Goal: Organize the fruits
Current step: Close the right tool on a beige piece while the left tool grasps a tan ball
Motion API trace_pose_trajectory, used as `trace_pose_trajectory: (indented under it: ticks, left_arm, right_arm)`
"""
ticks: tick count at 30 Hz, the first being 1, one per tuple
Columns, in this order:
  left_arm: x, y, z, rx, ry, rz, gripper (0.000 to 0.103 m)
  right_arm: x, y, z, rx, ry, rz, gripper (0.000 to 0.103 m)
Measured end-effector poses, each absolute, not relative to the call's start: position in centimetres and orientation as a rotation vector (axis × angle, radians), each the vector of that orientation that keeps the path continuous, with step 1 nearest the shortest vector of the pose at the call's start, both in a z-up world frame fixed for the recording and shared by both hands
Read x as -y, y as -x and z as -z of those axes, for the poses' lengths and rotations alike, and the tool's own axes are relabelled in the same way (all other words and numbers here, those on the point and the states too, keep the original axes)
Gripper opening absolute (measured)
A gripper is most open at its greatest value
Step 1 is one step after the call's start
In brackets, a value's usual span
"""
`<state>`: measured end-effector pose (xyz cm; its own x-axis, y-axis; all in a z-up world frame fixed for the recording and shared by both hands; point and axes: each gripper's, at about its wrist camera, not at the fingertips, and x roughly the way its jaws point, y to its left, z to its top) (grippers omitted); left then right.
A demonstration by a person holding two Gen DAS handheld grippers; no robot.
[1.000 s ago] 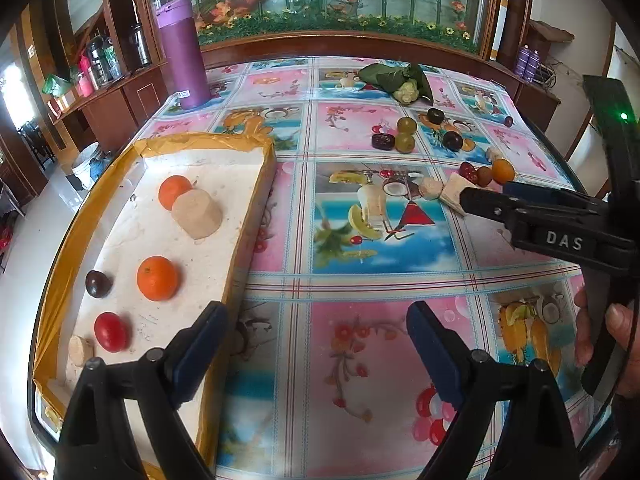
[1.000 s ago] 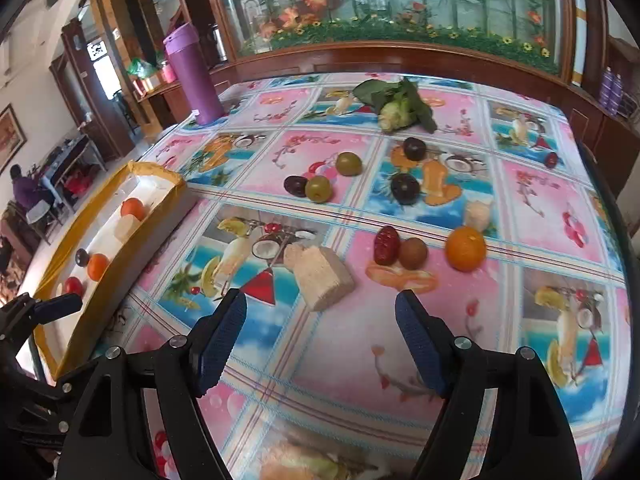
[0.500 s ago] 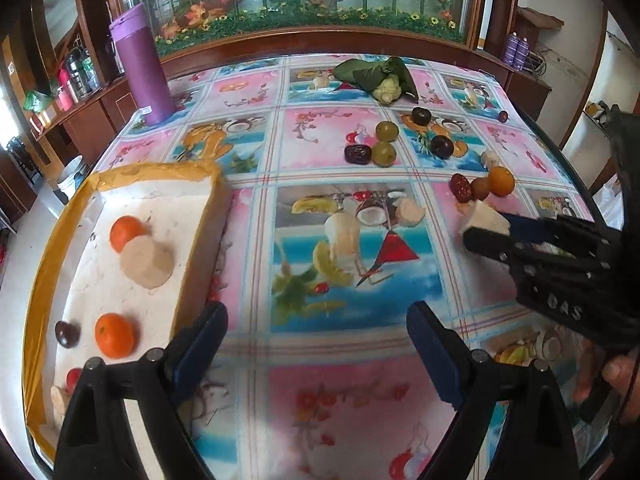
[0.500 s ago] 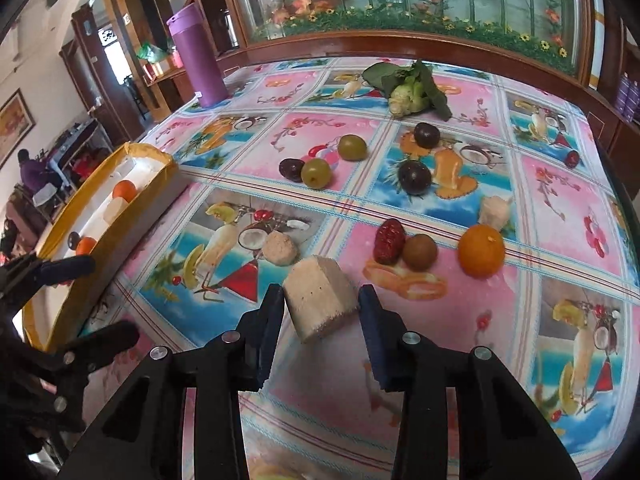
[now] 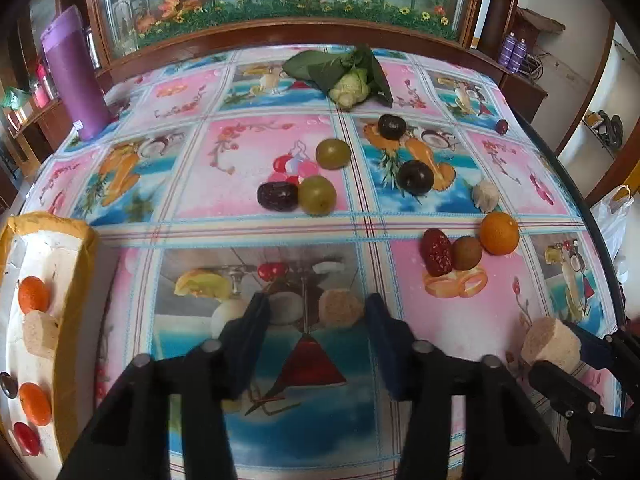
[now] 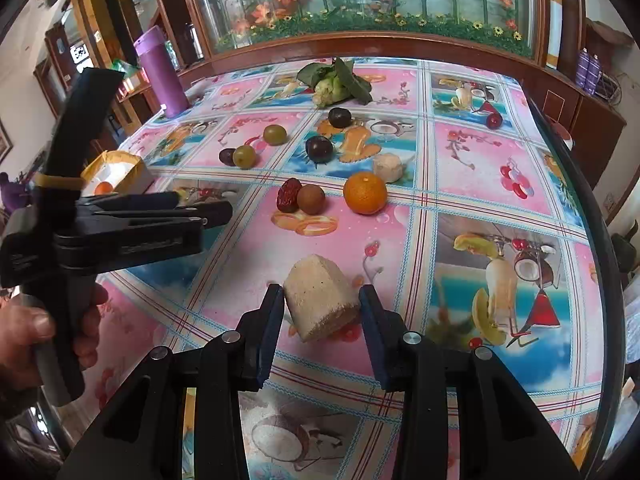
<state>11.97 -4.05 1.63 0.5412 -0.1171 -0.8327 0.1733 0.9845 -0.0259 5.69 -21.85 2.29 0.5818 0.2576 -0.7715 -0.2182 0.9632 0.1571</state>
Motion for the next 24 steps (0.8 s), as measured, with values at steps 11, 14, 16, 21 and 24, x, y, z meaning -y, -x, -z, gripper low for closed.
trace_pose_trajectory:
  ticks: [11, 14, 16, 21, 24]
  left_arm:
    - [1.6, -8.9, -3.3, -0.972, 0.012, 0.287, 0.025]
    - [0.6, -7.2, -3.6, -0.977, 0.019, 0.292, 0.025]
    - [0.1, -6.1, -3.7, -0.979, 0.005, 0.281, 0.025]
    - [-1.0, -3.4, -4.1, -0.977, -0.002, 0.285, 0.025]
    - [-1.5, -2.3, -4.4, -0.973, -0.001, 0.292, 0.025]
  right_arm:
    - [21.0, -5.1, -2.9, -0.882, -0.044, -0.278, 0.038]
    - [20.6, -4.4, -3.0, -0.878, -0.037, -0.272, 0.038]
    - [20.4, -3.9, -3.1, -0.877, -0.033, -0.268, 0.038]
    - [19.3, -2.4, -3.0, -0.88, -0.014, -0.266, 0.038]
    - [18.5, -1.5, -2.8, -0.888, 0.0, -0.264, 0.038]
